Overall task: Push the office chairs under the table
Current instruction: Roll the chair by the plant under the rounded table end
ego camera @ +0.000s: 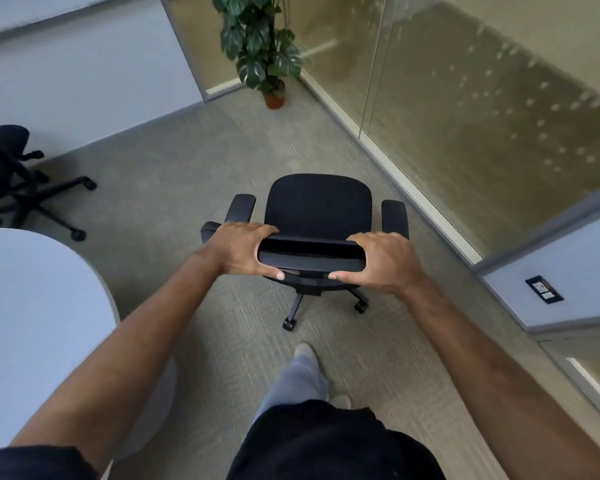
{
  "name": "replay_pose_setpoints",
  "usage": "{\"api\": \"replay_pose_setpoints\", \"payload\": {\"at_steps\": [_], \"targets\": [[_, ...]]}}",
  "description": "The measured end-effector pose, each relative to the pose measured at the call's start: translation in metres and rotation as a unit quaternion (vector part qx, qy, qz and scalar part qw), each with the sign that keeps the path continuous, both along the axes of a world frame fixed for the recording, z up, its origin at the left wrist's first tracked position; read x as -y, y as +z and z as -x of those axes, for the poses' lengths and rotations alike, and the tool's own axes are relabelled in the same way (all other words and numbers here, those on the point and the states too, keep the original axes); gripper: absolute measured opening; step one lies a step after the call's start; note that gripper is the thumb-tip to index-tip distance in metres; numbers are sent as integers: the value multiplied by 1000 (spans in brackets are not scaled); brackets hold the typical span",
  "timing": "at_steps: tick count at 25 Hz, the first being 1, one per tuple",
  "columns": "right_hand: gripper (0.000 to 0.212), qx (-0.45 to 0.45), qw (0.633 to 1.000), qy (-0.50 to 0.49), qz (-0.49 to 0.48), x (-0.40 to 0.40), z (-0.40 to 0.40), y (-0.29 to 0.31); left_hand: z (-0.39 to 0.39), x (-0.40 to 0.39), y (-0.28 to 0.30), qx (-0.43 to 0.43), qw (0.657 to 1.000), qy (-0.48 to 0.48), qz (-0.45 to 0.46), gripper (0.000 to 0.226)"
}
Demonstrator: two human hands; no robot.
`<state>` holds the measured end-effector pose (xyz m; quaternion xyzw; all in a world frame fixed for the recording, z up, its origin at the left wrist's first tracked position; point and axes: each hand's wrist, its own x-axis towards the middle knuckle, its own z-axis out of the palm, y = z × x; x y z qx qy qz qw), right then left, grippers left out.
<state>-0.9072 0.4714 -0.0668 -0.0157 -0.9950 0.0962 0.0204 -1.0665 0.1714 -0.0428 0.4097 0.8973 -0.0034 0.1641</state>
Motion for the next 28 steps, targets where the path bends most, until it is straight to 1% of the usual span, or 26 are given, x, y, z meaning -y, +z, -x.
{"api": "replay_pose_setpoints", "payload": {"at_steps": [4,7,10,13,20,23,26,28], "targets": [[106,-1,1000,20,3,-32,27,3,14,-19,-4,-47,999,13,0,127],[105,13,999,41,8,-60,60,5,30,-41,-7,-84,996,35,-15,115],[106,24,998,59,11,-86,97,7,50,-62,-7,-84,995,55,-29,116],[103,14,997,80,0,-107,133,7,74,-74,-10,-98,992,70,-45,119],[95,3,990,143,-8,-121,208,3,117,-76,-11,-113,985,123,-43,118],[91,-3,984,177,-8,-128,242,4,123,-78,-10,-121,980,152,-41,117],[93,4,976,219,-14,-134,274,4,126,-82,-8,-124,974,187,-32,109],[98,8,967,252,-16,-138,300,6,127,-87,-6,-126,966,223,-21,108]]}}
